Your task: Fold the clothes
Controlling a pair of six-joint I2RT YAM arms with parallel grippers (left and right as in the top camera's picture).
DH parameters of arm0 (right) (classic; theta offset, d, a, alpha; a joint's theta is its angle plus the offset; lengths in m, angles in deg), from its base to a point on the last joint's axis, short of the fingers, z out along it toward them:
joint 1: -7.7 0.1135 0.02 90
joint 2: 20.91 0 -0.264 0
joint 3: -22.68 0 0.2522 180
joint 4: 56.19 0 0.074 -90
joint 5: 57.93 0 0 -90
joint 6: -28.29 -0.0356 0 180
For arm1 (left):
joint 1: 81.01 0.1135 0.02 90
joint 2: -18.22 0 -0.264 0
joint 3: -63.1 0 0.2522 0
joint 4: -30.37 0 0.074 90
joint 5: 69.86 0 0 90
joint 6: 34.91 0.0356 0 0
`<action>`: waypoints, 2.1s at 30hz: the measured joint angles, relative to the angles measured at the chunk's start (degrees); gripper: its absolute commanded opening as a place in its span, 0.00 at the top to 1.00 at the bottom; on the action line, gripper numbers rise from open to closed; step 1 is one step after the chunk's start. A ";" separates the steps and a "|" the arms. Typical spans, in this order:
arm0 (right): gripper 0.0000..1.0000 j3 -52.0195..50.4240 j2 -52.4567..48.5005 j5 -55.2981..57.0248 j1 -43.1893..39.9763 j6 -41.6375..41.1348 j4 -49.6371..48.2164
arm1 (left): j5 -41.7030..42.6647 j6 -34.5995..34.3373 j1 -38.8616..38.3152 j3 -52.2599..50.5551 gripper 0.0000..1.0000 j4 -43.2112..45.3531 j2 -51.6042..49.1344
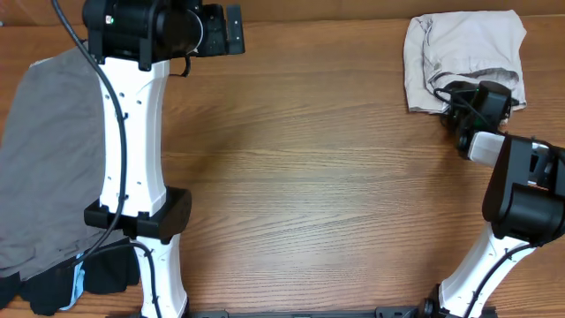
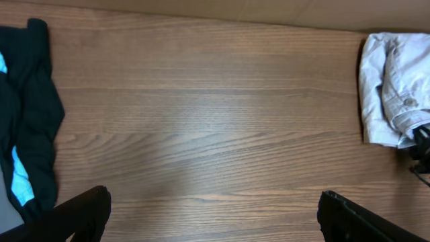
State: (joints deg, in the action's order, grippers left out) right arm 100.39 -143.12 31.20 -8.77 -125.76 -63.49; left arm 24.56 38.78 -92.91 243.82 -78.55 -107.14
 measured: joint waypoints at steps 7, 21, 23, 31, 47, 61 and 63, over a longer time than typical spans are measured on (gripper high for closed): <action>0.96 2.34 -0.02 -7.43 -0.04 16.61 6.23 | 0.00 0.00 0.00 0.00 0.00 0.00 -4.04; 0.00 2.40 0.02 -13.66 -0.76 26.84 5.29 | 0.00 0.00 0.00 -0.11 0.00 0.44 -6.14; 0.00 2.69 1.46 -15.10 -0.87 27.23 6.67 | 0.00 0.00 0.00 -0.11 0.00 0.46 -6.14; 0.00 2.67 19.34 -15.56 -7.04 28.28 25.38 | 0.00 0.00 0.00 -0.11 0.00 0.44 -6.14; 0.00 2.91 72.96 -35.69 -4.83 40.02 55.23 | -0.02 0.00 0.00 -0.11 0.00 0.48 -6.14; 0.00 2.56 86.23 -37.40 -4.50 48.72 68.46 | -0.02 0.00 0.00 -0.11 0.00 0.48 -6.14; 0.00 1.44 86.23 -37.20 -4.50 52.70 68.19 | -0.02 0.00 0.00 -0.11 0.00 0.48 -6.14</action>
State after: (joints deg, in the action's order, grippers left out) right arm 101.83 -56.90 -6.00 -13.27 -73.07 4.70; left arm 24.54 38.78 -92.91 243.71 -78.07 -113.28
